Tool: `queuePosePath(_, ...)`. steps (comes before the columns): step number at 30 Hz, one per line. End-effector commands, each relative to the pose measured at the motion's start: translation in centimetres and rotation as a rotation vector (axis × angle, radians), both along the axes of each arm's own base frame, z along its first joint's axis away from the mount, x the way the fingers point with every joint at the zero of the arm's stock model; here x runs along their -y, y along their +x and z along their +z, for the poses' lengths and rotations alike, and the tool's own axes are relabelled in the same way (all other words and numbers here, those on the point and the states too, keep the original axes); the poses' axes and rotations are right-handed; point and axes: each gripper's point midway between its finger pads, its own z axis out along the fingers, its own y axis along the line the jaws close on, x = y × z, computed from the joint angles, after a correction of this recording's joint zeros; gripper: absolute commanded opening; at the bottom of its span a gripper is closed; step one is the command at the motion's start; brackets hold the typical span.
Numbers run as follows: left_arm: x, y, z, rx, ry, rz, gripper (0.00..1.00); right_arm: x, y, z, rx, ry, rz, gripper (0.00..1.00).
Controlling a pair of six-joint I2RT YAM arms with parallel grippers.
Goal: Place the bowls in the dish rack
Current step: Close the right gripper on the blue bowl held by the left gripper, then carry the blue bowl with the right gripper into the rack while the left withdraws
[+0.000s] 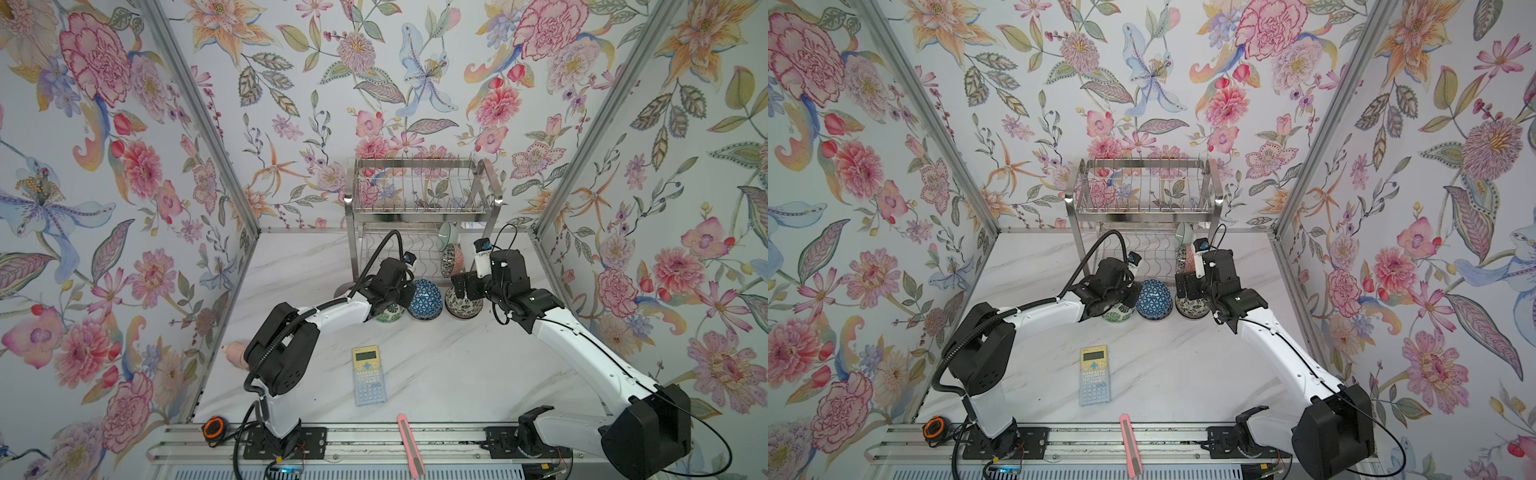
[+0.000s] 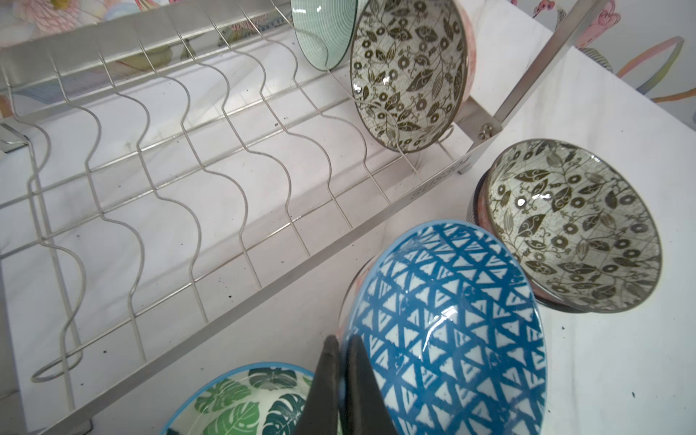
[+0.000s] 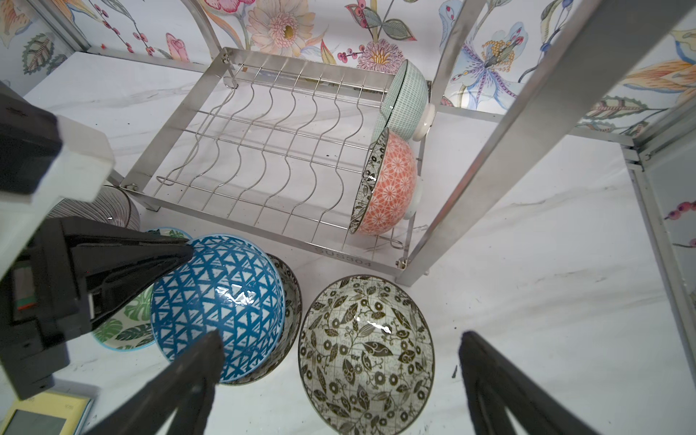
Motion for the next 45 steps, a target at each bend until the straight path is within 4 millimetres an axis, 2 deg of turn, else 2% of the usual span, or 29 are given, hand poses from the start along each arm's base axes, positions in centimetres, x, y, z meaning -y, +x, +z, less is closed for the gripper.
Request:
queuePosePath(1,-0.4,0.8,5.4,0.101,-0.094,0.041,0.00,-0.7,-0.4,0.7,0.000,0.061,0.021,0.99)
queuePosePath(10,-1.2,0.0,11.1,0.187,-0.248,0.080,0.00,-4.6,-0.5,-0.2,-0.052,0.197,0.099,0.99)
queuePosePath(12,-1.4,-0.2,11.7,0.198,-0.268,0.084,0.00,-5.8,-0.4,-0.5,-0.072,0.247,0.113,1.00)
queuePosePath(17,-1.3,-0.9,12.2,0.201,-0.307,0.073,0.00,-8.6,0.2,-2.4,-0.133,0.300,0.120,0.88)
queuePosePath(19,-1.3,-1.2,12.7,0.209,-0.326,0.066,0.00,-9.2,0.5,-3.0,-0.146,0.306,0.109,0.80)
queuePosePath(21,-1.5,-1.7,13.5,0.222,-0.342,0.062,0.00,-9.7,0.8,-3.0,-0.146,0.325,0.102,0.65)
queuePosePath(23,-1.7,-1.9,13.7,0.226,-0.347,0.062,0.00,-9.9,1.1,-2.8,-0.138,0.333,0.092,0.37)
queuePosePath(26,-2.0,-2.3,13.8,0.228,-0.344,0.062,0.00,-9.7,1.5,-1.9,-0.111,0.324,0.070,0.05)
queuePosePath(27,-2.2,-2.4,13.9,0.231,-0.341,0.063,0.00,-9.6,1.5,-1.7,-0.105,0.317,0.065,0.00)
queuePosePath(30,-2.8,-2.7,14.0,0.235,-0.315,0.071,0.00,-9.1,1.8,-0.9,-0.078,0.289,0.049,0.00)
queuePosePath(31,-3.2,-2.8,13.9,0.232,-0.293,0.073,0.15,-8.8,1.9,-0.6,-0.069,0.274,0.042,0.00)
queuePosePath(33,-4.4,-2.9,13.8,0.228,-0.229,0.092,0.81,-8.2,2.2,-0.2,-0.052,0.239,0.021,0.00)
queuePosePath(34,-5.3,-3.0,13.8,0.230,-0.181,0.100,0.99,-7.7,2.4,-0.1,-0.042,0.214,0.004,0.00)
queuePosePath(36,-7.4,-3.1,14.1,0.237,-0.097,0.119,0.99,-6.7,2.9,-0.2,-0.027,0.159,-0.035,0.00)
queuePosePath(41,-14.4,-3.0,14.2,0.238,0.052,0.203,0.99,-4.1,4.9,-1.0,0.011,-0.027,-0.186,0.00)
queuePosePath(43,-16.7,-3.1,14.1,0.246,0.079,0.248,0.99,-3.3,5.7,-1.3,0.027,-0.095,-0.240,0.00)
queuePosePath(45,-17.7,-3.3,14.4,0.255,0.100,0.267,0.99,-2.9,6.5,-1.5,0.041,-0.165,-0.283,0.00)
